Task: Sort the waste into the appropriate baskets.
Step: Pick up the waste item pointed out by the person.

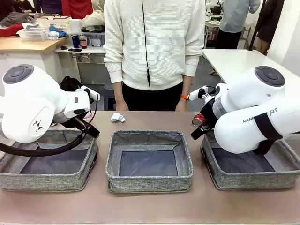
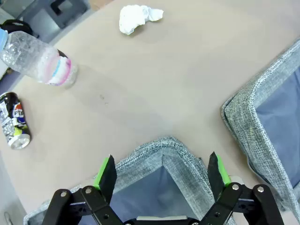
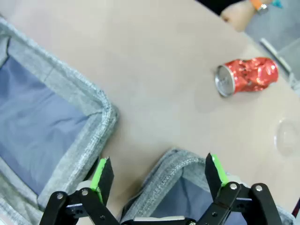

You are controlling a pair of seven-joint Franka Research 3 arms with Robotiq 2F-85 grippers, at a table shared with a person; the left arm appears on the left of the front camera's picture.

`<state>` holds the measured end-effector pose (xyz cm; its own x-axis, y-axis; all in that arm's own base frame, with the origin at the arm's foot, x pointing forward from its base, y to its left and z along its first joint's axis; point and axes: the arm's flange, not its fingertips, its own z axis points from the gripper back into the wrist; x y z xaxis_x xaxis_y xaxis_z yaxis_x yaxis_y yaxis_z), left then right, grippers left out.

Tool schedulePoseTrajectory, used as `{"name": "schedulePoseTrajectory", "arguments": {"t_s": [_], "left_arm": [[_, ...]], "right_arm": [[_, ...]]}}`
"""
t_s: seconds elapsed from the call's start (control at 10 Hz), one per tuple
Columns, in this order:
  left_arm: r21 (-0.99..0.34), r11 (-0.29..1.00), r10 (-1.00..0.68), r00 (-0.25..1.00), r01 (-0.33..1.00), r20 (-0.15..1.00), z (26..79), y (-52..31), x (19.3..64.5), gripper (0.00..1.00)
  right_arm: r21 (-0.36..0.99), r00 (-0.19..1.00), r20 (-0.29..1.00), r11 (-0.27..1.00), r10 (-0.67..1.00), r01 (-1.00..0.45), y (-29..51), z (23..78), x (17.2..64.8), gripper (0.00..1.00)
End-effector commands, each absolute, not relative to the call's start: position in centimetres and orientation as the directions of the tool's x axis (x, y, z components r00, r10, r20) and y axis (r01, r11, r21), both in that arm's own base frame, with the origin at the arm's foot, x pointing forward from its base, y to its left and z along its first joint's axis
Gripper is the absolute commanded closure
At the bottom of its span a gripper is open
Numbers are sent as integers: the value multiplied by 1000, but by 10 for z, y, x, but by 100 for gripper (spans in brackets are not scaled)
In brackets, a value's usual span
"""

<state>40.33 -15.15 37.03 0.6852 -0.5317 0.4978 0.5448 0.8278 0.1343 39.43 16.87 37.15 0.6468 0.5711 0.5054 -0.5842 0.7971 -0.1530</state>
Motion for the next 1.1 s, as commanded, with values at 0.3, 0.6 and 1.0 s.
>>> {"name": "schedulePoseTrajectory", "arguments": {"t_s": [0.3,0.6,1.0], "left_arm": [[134,828,-532,685,545,498,370,-151,403,0],[134,828,-532,685,545,498,370,-151,403,0],[134,828,-532,685,545,498,370,-151,403,0]], "right_arm": [[-153,647,506,797,571,-584,169,371,394,0],[-153,647,506,797,571,-584,169,371,394,0],[-153,647,506,797,571,-584,169,371,394,0]]}}
